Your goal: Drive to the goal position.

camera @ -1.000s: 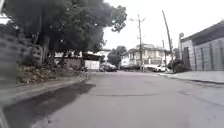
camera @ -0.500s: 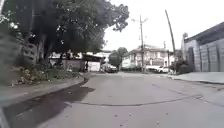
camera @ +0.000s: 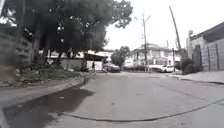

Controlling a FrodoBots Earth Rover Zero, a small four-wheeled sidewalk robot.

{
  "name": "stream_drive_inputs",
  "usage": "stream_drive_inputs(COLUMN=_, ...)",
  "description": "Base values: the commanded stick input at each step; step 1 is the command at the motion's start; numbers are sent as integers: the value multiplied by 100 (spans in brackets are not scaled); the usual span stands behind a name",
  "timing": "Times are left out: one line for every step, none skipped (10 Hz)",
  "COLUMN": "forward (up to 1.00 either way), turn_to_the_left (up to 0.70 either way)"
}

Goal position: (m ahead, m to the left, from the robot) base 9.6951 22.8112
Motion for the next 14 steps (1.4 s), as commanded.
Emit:
stream_drive_inputs(forward=100, turn_to_the_left=0)
stream_drive_inputs(forward=100, turn_to_the_left=0)
stream_drive_inputs(forward=100, turn_to_the_left=0)
stream_drive_inputs(forward=100, turn_to_the_left=0)
stream_drive_inputs(forward=100, turn_to_the_left=0)
stream_drive_inputs(forward=100, turn_to_the_left=0)
stream_drive_inputs(forward=100, turn_to_the_left=0)
stream_drive_inputs(forward=100, turn_to_the_left=0)
stream_drive_inputs(forward=100, turn_to_the_left=0)
stream_drive_inputs(forward=100, turn_to_the_left=0)
stream_drive_inputs(forward=100, turn_to_the_left=0)
stream_drive_inputs(forward=100, turn_to_the_left=0)
stream_drive_inputs(forward=100, turn_to_the_left=0)
stream_drive_inputs(forward=100, turn_to_the_left=0)
